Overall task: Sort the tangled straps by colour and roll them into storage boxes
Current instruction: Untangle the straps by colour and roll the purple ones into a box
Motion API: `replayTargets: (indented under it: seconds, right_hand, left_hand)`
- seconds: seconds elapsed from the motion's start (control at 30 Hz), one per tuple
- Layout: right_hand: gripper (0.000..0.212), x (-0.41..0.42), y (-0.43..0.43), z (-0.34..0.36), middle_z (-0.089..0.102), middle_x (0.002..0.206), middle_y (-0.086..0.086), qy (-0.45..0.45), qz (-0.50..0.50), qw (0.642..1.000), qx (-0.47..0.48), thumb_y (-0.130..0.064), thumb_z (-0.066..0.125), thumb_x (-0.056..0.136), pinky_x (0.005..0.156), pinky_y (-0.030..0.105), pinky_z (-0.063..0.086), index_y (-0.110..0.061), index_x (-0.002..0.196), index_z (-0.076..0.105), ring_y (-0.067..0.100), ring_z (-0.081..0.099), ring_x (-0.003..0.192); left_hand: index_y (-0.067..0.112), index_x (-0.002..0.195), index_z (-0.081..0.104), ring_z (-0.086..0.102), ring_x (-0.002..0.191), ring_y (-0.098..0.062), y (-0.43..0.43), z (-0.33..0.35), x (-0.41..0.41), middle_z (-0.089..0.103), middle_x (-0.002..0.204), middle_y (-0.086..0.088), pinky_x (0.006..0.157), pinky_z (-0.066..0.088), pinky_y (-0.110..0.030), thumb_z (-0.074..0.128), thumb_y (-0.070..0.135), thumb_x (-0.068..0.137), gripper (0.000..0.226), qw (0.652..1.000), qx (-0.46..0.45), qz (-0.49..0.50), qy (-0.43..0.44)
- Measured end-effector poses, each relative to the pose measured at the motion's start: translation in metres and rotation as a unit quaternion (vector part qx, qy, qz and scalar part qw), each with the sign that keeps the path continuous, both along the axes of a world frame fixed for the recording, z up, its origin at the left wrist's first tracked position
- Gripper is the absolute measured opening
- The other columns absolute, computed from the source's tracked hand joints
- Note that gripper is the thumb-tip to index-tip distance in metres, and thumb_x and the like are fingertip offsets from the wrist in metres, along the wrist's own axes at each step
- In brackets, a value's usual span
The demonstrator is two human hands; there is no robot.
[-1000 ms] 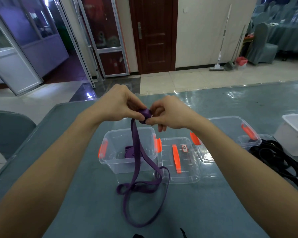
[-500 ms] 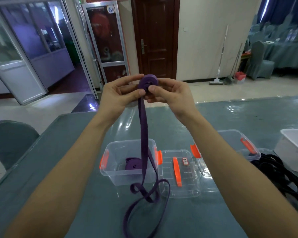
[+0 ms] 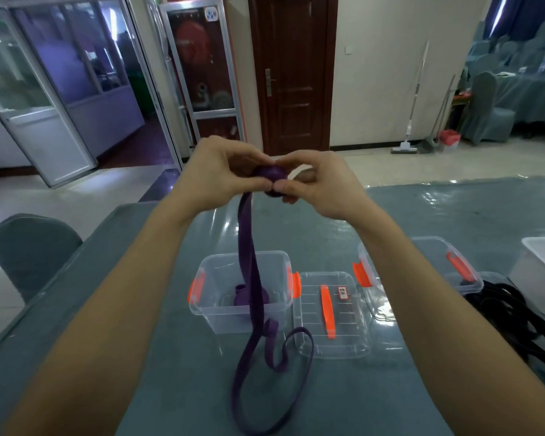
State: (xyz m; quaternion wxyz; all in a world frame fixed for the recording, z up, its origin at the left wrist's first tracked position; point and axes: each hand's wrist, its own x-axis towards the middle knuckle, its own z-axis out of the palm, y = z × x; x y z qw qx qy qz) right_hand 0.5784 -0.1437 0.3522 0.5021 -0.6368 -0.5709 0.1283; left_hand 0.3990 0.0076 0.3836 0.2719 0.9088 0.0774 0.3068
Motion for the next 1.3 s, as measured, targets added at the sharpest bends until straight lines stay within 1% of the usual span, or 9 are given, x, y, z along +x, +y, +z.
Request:
replayTargets:
  seconds: [0.13,0.27,0.47,0.63,0.77,0.93,1.13,1.2,1.3]
  right_hand:
    - [0.026,0.003,-0.007,-0.013,0.080,0.093,0.002,-0.018,-0.015,0.999,-0.028,-0.014,0.078,0.098,0.073,0.023,0.062,-0.019,0.122,0.070,0.014,0.078,0.073]
    - [0.025,-0.008,-0.016,-0.056,0.077,0.104,0.019,0.118,-0.028,0.992,0.042,-0.004,0.068,0.103,0.074,0.029,0.063,0.000,0.128,0.065,0.023,0.078,0.078]
    - [0.026,-0.034,-0.026,-0.111,0.075,0.114,0.022,0.354,-0.014,0.931,0.087,0.000,0.061,0.107,0.092,0.041,0.064,0.007,0.132,0.061,0.030,0.077,0.088]
    - [0.043,-0.016,-0.046,-0.121,0.075,0.115,0.001,0.169,-0.024,0.984,-0.048,-0.020,0.081,0.097,0.071,0.037,0.065,-0.017,0.136,0.064,0.026,0.079,0.074]
    - [0.025,-0.013,-0.040,-0.117,0.074,0.073,-0.015,0.014,-0.039,0.992,-0.123,-0.022,0.082,0.096,0.063,0.015,0.052,-0.022,0.118,0.071,0.007,0.074,0.066]
    - [0.023,-0.009,-0.040,-0.109,0.079,0.090,0.021,0.215,-0.016,0.975,0.052,-0.004,0.076,0.098,0.075,0.032,0.064,-0.009,0.120,0.072,0.026,0.077,0.073]
    - [0.028,-0.012,-0.030,-0.104,0.080,0.106,0.014,0.364,0.030,0.923,0.125,-0.007,0.072,0.100,0.085,0.033,0.063,-0.004,0.128,0.071,0.024,0.077,0.079]
    - [0.029,-0.015,-0.030,-0.111,0.081,0.104,0.013,0.364,0.025,0.925,0.109,-0.009,0.074,0.100,0.086,0.036,0.065,-0.005,0.129,0.071,0.025,0.078,0.081]
    - [0.047,0.000,-0.039,-0.113,0.081,0.108,0.005,0.219,-0.017,0.975,0.005,-0.027,0.086,0.091,0.076,0.038,0.065,-0.020,0.134,0.068,0.024,0.079,0.076]
  left_hand:
    - [0.008,0.111,0.074,0.082,0.097,-0.019,-0.016,-0.049,0.013,0.084,0.101,-0.005,0.094,0.065,-0.037,0.095,0.005,0.078,0.039,0.987,-0.139,0.030,-0.075]
    - [0.021,0.106,0.068,0.082,0.099,-0.029,-0.027,-0.102,0.013,0.084,0.104,-0.011,0.088,0.064,-0.033,0.094,0.020,0.076,0.040,0.941,-0.315,0.020,-0.119]
    - [0.019,0.114,0.073,0.083,0.100,-0.026,-0.031,-0.127,0.017,0.085,0.105,-0.007,0.091,0.066,-0.036,0.093,0.027,0.078,0.042,0.947,-0.312,0.015,-0.069]
    - [0.020,0.103,0.077,0.083,0.091,-0.017,-0.019,-0.119,0.003,0.085,0.093,0.001,0.090,0.067,-0.036,0.097,0.017,0.078,0.032,0.975,-0.200,0.001,0.096]
    - [0.027,0.098,0.081,0.080,0.084,-0.003,-0.018,-0.101,0.013,0.082,0.086,0.010,0.087,0.067,-0.036,0.100,0.021,0.075,0.030,0.981,-0.044,0.006,0.191]
    - [0.028,0.113,0.083,0.083,0.099,-0.018,-0.022,-0.103,0.012,0.085,0.102,0.003,0.090,0.065,-0.029,0.098,0.022,0.076,0.041,0.975,-0.219,-0.034,0.022]
    - [0.024,0.115,0.083,0.081,0.106,-0.021,-0.033,-0.113,0.020,0.085,0.109,-0.003,0.094,0.064,-0.028,0.094,0.027,0.074,0.043,0.942,-0.328,-0.020,-0.073]
    - [0.025,0.112,0.084,0.082,0.103,-0.019,-0.030,-0.110,0.019,0.085,0.106,-0.001,0.091,0.063,-0.024,0.093,0.028,0.074,0.039,0.949,-0.308,-0.008,-0.058]
    - [0.028,0.108,0.085,0.082,0.098,-0.014,-0.023,-0.106,0.008,0.085,0.100,0.004,0.090,0.063,-0.022,0.095,0.027,0.074,0.035,0.965,-0.261,-0.006,0.024]
